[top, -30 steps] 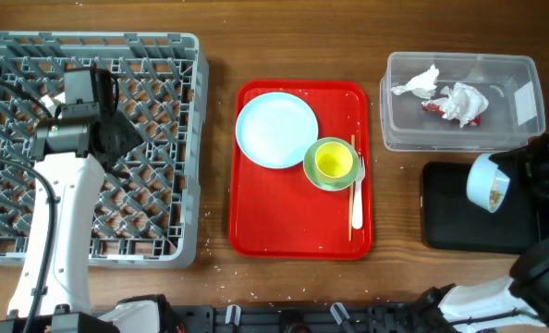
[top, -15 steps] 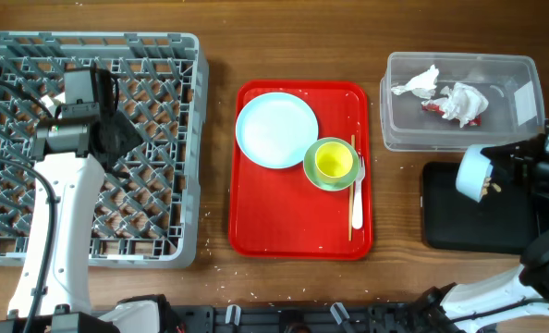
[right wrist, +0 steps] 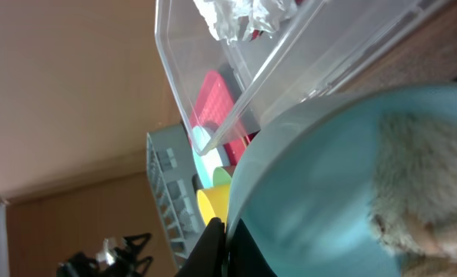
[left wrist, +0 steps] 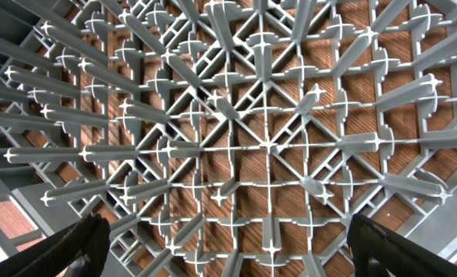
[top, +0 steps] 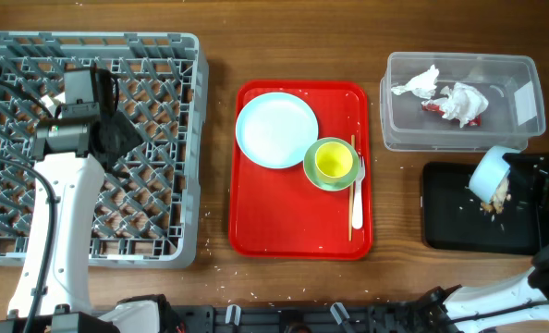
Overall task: Sort waste into correct bins and load items into the dishwasher rack
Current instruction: 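Tilt the bowl to dump rice and shells onto the black tray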
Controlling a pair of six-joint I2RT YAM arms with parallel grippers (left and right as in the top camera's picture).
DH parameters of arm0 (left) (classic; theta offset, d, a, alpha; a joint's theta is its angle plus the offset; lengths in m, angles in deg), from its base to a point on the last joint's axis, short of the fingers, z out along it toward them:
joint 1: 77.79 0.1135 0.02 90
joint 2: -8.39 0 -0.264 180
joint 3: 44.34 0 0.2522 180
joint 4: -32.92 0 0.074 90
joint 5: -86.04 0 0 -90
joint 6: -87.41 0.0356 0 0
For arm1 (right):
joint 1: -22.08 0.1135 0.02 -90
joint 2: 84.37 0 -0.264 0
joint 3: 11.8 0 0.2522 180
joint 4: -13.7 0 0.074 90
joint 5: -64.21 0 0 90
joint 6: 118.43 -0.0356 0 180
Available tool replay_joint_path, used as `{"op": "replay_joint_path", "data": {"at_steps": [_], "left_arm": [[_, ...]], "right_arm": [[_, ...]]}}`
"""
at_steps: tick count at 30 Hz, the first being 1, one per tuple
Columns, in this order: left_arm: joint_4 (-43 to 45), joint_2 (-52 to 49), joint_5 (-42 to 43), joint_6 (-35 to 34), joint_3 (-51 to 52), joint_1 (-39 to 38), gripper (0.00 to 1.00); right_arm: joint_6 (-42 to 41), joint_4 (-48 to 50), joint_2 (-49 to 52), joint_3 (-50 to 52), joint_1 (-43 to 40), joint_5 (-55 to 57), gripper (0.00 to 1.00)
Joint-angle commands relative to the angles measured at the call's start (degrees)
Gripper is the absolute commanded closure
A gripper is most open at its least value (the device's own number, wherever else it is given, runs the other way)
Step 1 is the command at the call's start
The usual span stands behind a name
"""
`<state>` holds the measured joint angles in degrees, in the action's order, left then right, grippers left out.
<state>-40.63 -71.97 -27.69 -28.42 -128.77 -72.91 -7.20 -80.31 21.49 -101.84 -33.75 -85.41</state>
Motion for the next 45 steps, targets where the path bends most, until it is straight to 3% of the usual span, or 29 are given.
{"op": "replay_joint_path", "data": {"at_steps": [1,3,5,7,9,10,11,12,13,14,15,16,17,19,21,23,25,26,27,31,33,34,35,37,38,40,42,44,45], "left_arm": [[0.15,0.04,-0.11,0.04,-0.92,0.22,0.00],[0.15,0.04,-0.11,0.04,-0.92,0.22,0.00],[0.15,0.04,-0.11,0.04,-0.92,0.22,0.00],[0.15,0.04,-0.11,0.04,-0.92,0.22,0.00],[0.15,0.04,-0.11,0.04,-0.92,0.22,0.00],[0.15,0.04,-0.11,0.04,-0.92,0.22,0.00],[0.17,0.04,-0.11,0.04,-0.92,0.22,0.00],[0.15,0.04,-0.11,0.04,-0.92,0.22,0.00],[0.15,0.04,-0.11,0.04,-0.92,0.22,0.00],[0.15,0.04,-0.11,0.04,-0.92,0.22,0.00],[0.15,0.04,-0.11,0.04,-0.92,0.22,0.00],[0.15,0.04,-0.11,0.04,-0.92,0.22,0.00],[0.15,0.04,-0.11,0.04,-0.92,0.22,0.00],[0.15,0.04,-0.11,0.04,-0.92,0.22,0.00],[0.15,0.04,-0.11,0.04,-0.92,0.22,0.00],[0.15,0.04,-0.11,0.04,-0.92,0.22,0.00],[0.15,0.04,-0.11,0.04,-0.92,0.22,0.00],[0.15,0.04,-0.11,0.04,-0.92,0.22,0.00],[0.15,0.04,-0.11,0.04,-0.92,0.22,0.00],[0.15,0.04,-0.11,0.04,-0.92,0.22,0.00],[0.15,0.04,-0.11,0.04,-0.92,0.22,0.00],[0.15,0.04,-0.11,0.04,-0.92,0.22,0.00],[0.15,0.04,-0.11,0.04,-0.92,0.22,0.00],[0.15,0.04,-0.11,0.04,-0.92,0.22,0.00],[0.15,0.04,-0.11,0.04,-0.92,0.22,0.00],[0.15,0.04,-0.11,0.04,-0.92,0.22,0.00],[0.15,0.04,-0.11,0.04,-0.92,0.22,0.00],[0.15,0.04,-0.11,0.04,-0.92,0.22,0.00],[0.15,0.04,-0.11,0.04,-0.92,0.22,0.00]], "right_arm": [[-3.50,2.86,2.14,0.26,-0.13,-0.07,0.96],[3.74,0.07,2.21,0.26,-0.11,-3.02,0.96],[-2.86,1.75,2.69,0.28,-0.31,-0.07,0.96],[4.98,-0.04,2.71,0.42,-0.35,-2.82,0.95],[-1.09,-0.90,2.73,0.92,-0.76,-2.71,0.96],[6.95,-3.69,2.67,0.92,-0.90,-6.56,0.96],[3.58,0.22,2.97,0.94,-0.92,-2.21,0.93],[-5.44,2.56,3.30,0.94,-1.05,2.05,0.96],[-7.37,1.66,3.45,0.94,-1.16,2.08,0.95],[6.19,-3.04,3.37,0.94,-1.14,-5.05,0.96],[10.93,-2.60,3.45,0.94,-1.14,-4.85,0.96],[-0.04,1.38,3.91,1.03,-1.16,-0.24,0.96],[-4.48,1.99,4.20,1.03,-1.16,1.20,0.96],[6.60,-0.44,4.22,1.03,-1.14,-3.10,0.96],[-4.46,1.64,4.50,1.03,-1.27,0.94,0.96],[13.42,-3.02,4.50,1.03,-1.25,-6.54,0.96],[1.90,-3.50,4.50,1.03,-1.49,-7.74,0.96],[10.73,-9.40,4.50,1.03,-1.53,-13.60,0.96],[14.56,-12.09,4.50,1.05,-1.53,-15.85,0.96],[6.34,-5.55,4.52,1.16,-2.82,-11.32,0.96],[-1.95,-4.79,4.52,1.38,-3.48,-8.90,0.96],[6.49,-9.20,4.52,1.38,-3.78,-12.68,0.96],[7.50,-8.09,4.52,1.38,-4.04,-12.66,0.96],[-0.31,-7.41,4.52,1.42,-4.35,-11.47,0.96],[2.99,-8.04,4.52,1.42,-4.39,-14.34,0.96],[-6.58,-3.52,4.52,1.42,-4.63,-11.61,0.96],[3.48,-8.28,4.52,1.42,-4.61,-15.72,0.96],[-5.88,-5.38,4.52,1.42,-4.63,-10.49,0.96],[1.14,-5.31,4.50,1.40,-4.63,-13.64,0.95]]}}
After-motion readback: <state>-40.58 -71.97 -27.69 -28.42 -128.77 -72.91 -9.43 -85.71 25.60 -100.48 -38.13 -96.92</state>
